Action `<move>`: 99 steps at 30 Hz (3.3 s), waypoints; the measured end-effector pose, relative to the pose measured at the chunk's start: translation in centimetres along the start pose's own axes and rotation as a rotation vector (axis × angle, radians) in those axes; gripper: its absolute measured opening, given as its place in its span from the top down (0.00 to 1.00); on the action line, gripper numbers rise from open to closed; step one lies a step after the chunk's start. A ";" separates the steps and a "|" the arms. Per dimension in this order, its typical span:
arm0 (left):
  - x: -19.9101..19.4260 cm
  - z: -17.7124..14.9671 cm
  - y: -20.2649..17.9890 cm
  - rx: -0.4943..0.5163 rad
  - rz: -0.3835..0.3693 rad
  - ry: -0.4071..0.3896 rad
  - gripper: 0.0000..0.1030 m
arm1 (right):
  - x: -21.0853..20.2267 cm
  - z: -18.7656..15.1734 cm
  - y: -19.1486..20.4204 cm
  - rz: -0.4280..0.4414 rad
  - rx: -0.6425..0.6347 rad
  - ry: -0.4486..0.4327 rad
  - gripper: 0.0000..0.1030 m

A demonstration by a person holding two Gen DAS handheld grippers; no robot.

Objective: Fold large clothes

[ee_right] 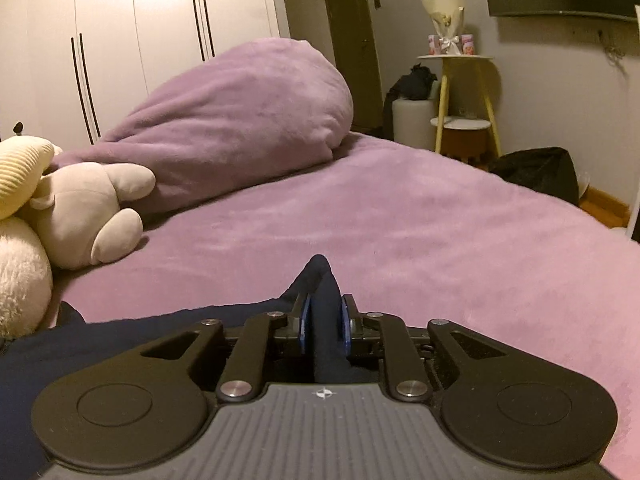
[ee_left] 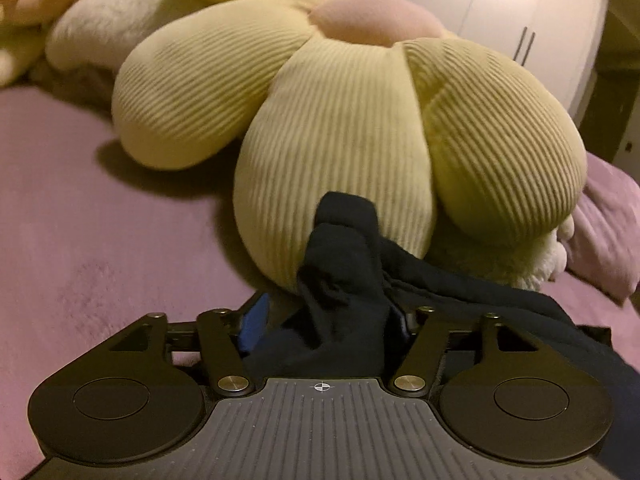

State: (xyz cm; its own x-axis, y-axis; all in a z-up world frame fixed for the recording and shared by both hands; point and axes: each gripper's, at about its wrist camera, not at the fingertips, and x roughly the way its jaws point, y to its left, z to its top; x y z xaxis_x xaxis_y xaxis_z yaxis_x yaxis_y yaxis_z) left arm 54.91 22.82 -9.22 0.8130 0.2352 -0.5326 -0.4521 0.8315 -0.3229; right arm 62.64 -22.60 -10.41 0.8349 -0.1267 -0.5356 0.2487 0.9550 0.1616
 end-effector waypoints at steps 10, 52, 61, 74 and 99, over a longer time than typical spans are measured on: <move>0.8 -0.1 0.6 -0.040 -0.007 0.015 0.23 | 0.6 -0.5 -0.4 0.027 0.041 0.011 0.81; -7.4 -3.7 -0.8 0.227 -0.079 0.011 0.08 | -8.3 -1.8 0.5 0.215 -0.120 0.013 0.76; -11.1 -4.0 -0.3 0.320 -0.059 0.078 0.08 | -7.0 -1.7 -6.5 0.347 0.195 0.115 0.85; -22.0 -7.3 8.6 -0.036 -0.240 0.299 0.11 | -21.0 -9.6 -21.5 0.459 0.654 0.380 0.50; -22.4 -4.1 8.9 -0.300 -0.346 0.265 0.64 | -17.7 -7.8 -16.2 0.430 0.745 0.382 0.76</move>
State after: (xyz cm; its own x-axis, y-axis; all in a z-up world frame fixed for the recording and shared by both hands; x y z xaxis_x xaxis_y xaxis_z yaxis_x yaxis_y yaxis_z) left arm 31.12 22.92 -3.37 0.8302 -0.1946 -0.5224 -0.2906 0.6487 -0.7034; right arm 40.02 -33.79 -10.01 0.7430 0.4196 -0.5214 0.3173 0.4651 0.8264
